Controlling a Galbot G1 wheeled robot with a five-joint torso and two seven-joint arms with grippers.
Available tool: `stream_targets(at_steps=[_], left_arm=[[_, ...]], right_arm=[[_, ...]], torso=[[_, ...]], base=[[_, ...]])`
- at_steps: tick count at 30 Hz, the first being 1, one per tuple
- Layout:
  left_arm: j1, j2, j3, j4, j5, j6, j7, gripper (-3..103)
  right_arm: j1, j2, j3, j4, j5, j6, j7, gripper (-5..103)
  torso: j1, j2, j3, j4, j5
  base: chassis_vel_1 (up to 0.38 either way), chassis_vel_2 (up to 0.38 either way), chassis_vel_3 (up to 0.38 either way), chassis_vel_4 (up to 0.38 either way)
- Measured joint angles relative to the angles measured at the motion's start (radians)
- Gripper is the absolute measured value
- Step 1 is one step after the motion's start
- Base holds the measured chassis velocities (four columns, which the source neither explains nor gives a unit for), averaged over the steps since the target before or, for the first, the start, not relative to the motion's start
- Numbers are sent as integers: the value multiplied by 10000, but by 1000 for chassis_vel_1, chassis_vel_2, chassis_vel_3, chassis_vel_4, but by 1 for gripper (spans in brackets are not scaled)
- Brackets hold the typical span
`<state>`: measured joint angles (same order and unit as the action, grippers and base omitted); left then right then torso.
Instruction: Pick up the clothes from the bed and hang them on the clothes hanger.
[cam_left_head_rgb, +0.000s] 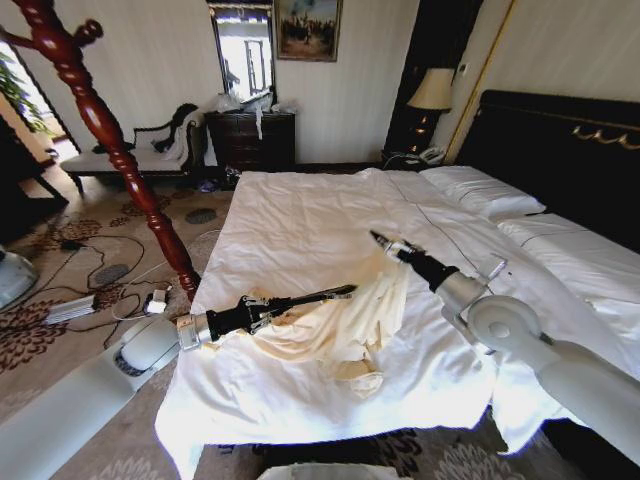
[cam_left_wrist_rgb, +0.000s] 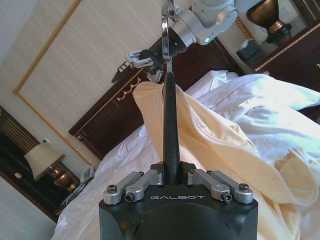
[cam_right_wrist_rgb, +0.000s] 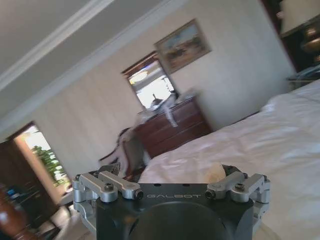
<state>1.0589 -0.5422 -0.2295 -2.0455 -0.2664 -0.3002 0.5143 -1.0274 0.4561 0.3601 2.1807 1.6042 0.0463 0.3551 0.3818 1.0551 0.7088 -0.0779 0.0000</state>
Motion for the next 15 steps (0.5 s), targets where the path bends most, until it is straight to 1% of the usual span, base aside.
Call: stream_targets(at_steps=[2,5,7,9,10,13,14,15], left_arm=[[52,-41,-51,-53,-84,27,-92,15],[177,-154,-142,-87,-126,66,-197,15],[355,-337,-269,-108,-208,108,-311,15],[665,-600,-525,-130,-350,178,-410,15],[665,-600,-525,-130,-350,178,-410,15],[1140,-965,-800,-139,-466,246,-517,15],[1363,-1143,-894,-139,-490,262,-563,15],[1517,-1263,-949,-139,-497,273,-595,15]], right_arm=[[-207,0,244,252,144,-10,96,100],[-299,11,322,624,265,-19,-17,100],[-350,4,323,869,266,-29,-495,100],[-391,-1,286,1034,177,20,-1157,100],[-391,-1,286,1034,177,20,-1157,100],[-462,-2,251,1080,99,317,-2182,100],[-488,-3,235,1077,71,504,-2717,100],[-497,-2,219,1067,53,651,-3046,100]], torso=[[0,0,-1,-3,0],[-1,0,0,-1,0],[0,0,0,1,-2],[0,0,0,0,-1],[0,0,0,0,-1],[0,0,0,0,-2],[0,0,0,2,-2],[0,0,-1,0,-1]], base=[[0,0,0,0],[0,0,0,0],[0,0,0,0],[0,0,0,0],[0,0,0,0],[0,0,0,0],[0,0,0,0],[0,0,0,0]])
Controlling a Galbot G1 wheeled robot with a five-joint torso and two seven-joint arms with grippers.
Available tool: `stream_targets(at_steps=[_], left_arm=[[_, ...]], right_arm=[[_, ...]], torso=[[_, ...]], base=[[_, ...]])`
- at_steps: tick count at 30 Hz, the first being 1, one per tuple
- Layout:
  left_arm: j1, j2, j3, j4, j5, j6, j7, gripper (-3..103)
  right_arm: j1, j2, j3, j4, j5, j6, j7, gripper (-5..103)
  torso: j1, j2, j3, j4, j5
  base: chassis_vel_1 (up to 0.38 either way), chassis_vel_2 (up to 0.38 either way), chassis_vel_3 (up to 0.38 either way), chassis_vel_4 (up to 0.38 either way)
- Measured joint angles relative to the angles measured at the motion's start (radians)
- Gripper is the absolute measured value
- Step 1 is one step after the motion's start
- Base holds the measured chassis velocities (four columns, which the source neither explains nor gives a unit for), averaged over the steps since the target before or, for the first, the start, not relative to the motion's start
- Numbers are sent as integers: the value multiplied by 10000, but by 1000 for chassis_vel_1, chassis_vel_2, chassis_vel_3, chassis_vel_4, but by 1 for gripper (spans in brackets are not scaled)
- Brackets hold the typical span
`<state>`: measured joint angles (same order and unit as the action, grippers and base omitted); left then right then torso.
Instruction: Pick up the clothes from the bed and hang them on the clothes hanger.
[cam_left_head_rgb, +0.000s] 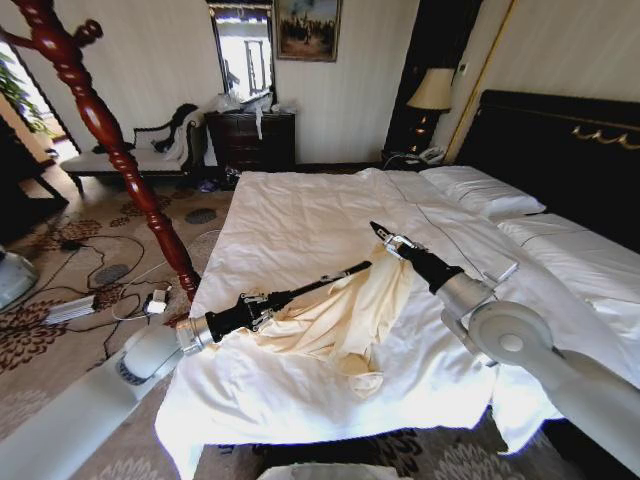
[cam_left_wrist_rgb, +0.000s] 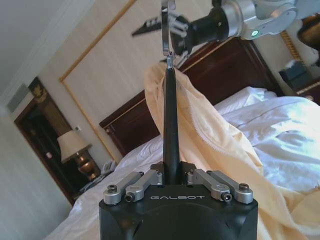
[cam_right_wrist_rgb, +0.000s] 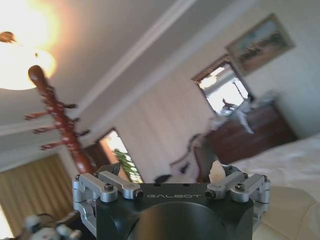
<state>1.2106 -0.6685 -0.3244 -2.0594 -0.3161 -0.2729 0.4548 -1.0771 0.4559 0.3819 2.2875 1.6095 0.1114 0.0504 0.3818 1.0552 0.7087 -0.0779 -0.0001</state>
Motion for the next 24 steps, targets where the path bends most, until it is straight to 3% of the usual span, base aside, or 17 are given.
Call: stream_targets(at_steps=[1,5,9,14,17,18,24], left_arm=[[0,0,0,0,0,0,0,15],[686,-553,-42,-78,-83,90,-99,15],[1078,-844,11,-168,-118,138,-130,15],[1371,-1114,37,-173,127,128,-126,15],[1406,-1195,34,-172,159,124,-123,15],[1414,-1246,17,-172,161,122,-122,15],[1679,-1498,-433,-271,38,117,-125,15]], right_arm=[[0,0,0,0,0,0,0,100],[-47,31,-35,-19,-18,503,-1487,100],[-49,12,-39,57,226,673,-2046,100],[93,-67,-39,50,338,695,-2200,100],[132,-123,-28,-25,-219,607,-2198,100],[85,-181,-28,-102,-890,586,-2358,100],[-321,-388,-115,-559,-1509,573,-4651,100]], torso=[[0,0,0,0,0],[0,0,1,0,1],[-1,0,0,0,1],[0,0,0,0,1],[0,0,0,0,2],[-1,0,0,0,1],[-1,0,0,1,2]], base=[[0,0,0,0],[0,0,0,0],[0,0,0,0],[0,0,0,0],[0,0,0,0],[0,0,0,0],[0,0,0,0]])
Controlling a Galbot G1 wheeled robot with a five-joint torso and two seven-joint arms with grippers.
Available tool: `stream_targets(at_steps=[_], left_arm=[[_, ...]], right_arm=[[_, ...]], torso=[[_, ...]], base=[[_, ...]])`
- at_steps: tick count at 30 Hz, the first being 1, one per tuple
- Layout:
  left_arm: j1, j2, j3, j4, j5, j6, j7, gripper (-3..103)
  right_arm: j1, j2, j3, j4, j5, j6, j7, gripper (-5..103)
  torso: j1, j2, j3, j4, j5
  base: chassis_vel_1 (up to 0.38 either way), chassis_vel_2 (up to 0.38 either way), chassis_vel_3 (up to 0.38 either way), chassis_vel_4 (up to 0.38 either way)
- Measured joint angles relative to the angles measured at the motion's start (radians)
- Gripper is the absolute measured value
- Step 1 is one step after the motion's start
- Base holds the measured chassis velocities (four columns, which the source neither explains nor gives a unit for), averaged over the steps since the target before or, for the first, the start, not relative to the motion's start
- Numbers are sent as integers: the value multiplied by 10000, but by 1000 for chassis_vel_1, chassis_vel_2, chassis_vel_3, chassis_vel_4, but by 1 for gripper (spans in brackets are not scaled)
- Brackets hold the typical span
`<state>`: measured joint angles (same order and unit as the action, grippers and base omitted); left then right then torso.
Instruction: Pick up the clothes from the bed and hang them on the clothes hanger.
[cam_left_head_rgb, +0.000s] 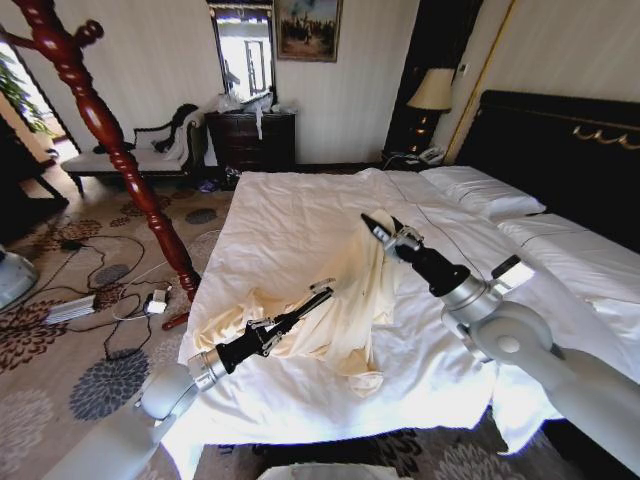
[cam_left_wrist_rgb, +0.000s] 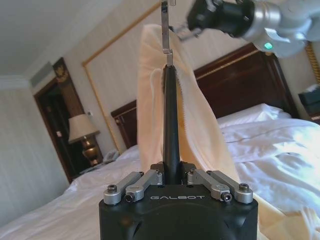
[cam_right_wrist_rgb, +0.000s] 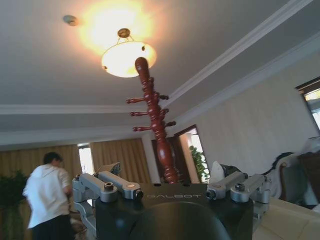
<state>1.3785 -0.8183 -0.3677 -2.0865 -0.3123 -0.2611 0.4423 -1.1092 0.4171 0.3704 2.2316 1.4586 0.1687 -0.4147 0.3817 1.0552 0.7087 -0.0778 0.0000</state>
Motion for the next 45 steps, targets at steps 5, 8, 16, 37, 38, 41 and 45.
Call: stream_targets(at_steps=[5,8,16,37,38,41,45], left_arm=[[240,-257,-479,-229,-818,96,-90,15],[395,-350,-647,-406,-1117,140,-92,15],[768,-346,-850,-934,-1306,187,-67,15],[1017,-423,-1018,-1108,-1283,176,53,15],[1004,-454,-993,-1087,-1264,176,56,15],[970,-494,-951,-1066,-1235,176,59,15],[934,-479,-910,-1074,-1226,184,60,15]], right_arm=[[-37,-28,-23,-411,-184,142,-765,100],[97,-18,-29,-560,-176,330,-691,100],[302,29,7,-1221,-517,635,-1049,100],[653,88,814,-3280,-4423,2284,-1829,100],[634,45,942,-3347,-4532,2365,-2010,100],[645,1,1154,-3498,-4793,2473,-2202,100],[676,-128,1248,-3582,-4634,2489,-2238,100]], torso=[[0,0,1,-2,1],[0,1,1,-2,-2],[0,1,1,-1,0],[1,0,1,-2,1],[1,0,1,-2,-1],[1,0,0,-2,-2],[2,0,1,-2,1]], base=[[0,0,0,0],[0,0,0,0],[0,0,0,0],[0,0,0,0],[0,0,0,0],[0,0,0,0],[0,0,0,0]])
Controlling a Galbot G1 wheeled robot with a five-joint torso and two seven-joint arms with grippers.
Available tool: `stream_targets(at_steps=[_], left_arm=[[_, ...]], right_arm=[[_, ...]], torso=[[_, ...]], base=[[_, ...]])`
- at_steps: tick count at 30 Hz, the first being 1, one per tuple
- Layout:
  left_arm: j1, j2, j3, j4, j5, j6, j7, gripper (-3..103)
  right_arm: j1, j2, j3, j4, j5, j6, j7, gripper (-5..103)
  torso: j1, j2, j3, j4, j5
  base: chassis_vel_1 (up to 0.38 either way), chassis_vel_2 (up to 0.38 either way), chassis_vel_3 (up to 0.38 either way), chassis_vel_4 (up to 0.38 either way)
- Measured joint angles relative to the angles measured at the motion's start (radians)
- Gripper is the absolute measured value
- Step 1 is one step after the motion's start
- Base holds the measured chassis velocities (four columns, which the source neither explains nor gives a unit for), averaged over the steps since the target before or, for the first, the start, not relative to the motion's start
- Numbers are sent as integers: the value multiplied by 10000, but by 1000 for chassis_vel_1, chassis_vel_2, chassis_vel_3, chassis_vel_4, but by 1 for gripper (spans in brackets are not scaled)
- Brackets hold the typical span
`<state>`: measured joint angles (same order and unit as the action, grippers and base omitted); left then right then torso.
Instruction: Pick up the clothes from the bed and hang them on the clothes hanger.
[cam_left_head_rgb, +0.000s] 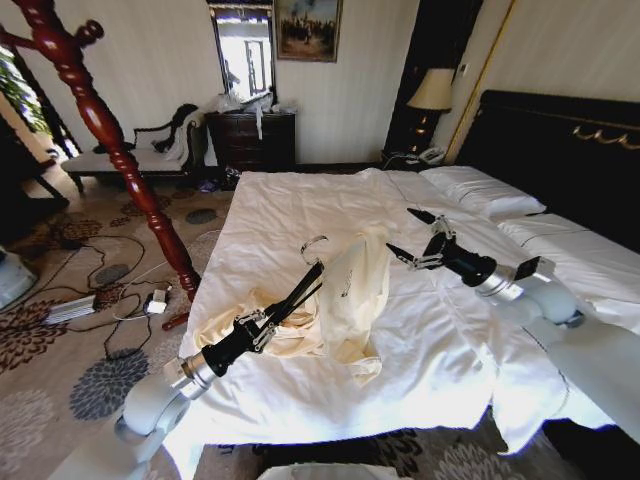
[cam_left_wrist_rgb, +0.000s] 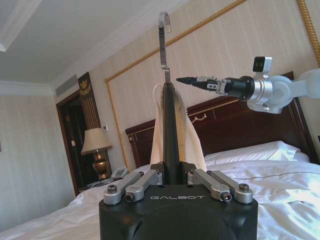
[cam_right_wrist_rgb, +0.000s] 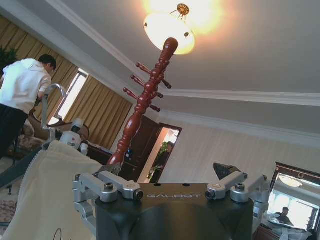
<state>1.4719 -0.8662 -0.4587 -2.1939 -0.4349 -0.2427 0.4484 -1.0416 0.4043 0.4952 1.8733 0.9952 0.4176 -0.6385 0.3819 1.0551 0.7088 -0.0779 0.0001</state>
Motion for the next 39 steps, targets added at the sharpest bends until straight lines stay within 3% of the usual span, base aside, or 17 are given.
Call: stream_targets(at_steps=[5,7,8,9,11,15,21,26,32,39], left_arm=[[-101,622,247,-112,-312,126,-42,15],[-355,1318,630,-110,-565,229,-102,15],[-355,1318,630,-110,-565,229,-102,15],[-533,1609,783,-74,-565,231,-93,15],[-1054,2166,1109,3,-548,229,-62,15],[-1819,2625,1491,76,-760,236,-35,15],[-2035,2962,1761,-11,-930,266,242,15],[-2254,3458,2284,-123,-970,284,437,15],[-2512,3970,2550,-142,-1113,303,574,15],[-2521,4075,2557,-104,-1169,312,623,15]], right_arm=[[152,-930,-215,-11,911,-656,-629,100],[323,-1824,-238,-361,1999,-1529,-2426,100],[323,-1824,-238,-361,1999,-1529,-2426,100],[398,-2163,-239,-542,2225,-1825,-3189,100],[591,-2785,-274,-1002,1875,-2289,-4200,100],[747,-3132,-326,-1406,928,-2401,-4804,100],[796,-3195,-397,-1556,-380,-2237,-4511,100],[873,-3257,-401,-1827,-1034,-1890,-4263,100],[810,-3223,-490,-1612,-1134,-1807,-4975,100],[757,-2982,-526,-1204,-1715,-1812,-5883,100]], torso=[[-1,0,0,5,0],[0,0,0,-1,-3],[0,0,0,-1,-3],[0,0,0,-1,-3],[-1,0,0,-2,-3],[0,0,0,-3,-2],[-1,0,0,5,-2],[0,0,0,-3,0],[-1,0,0,0,-2],[-1,0,0,0,-2]], base=[[0,0,0,0],[0,0,0,0],[0,0,0,0],[0,0,0,0],[0,0,0,0],[0,0,0,0],[0,0,0,0],[0,0,0,0],[0,0,0,0],[0,0,0,0]])
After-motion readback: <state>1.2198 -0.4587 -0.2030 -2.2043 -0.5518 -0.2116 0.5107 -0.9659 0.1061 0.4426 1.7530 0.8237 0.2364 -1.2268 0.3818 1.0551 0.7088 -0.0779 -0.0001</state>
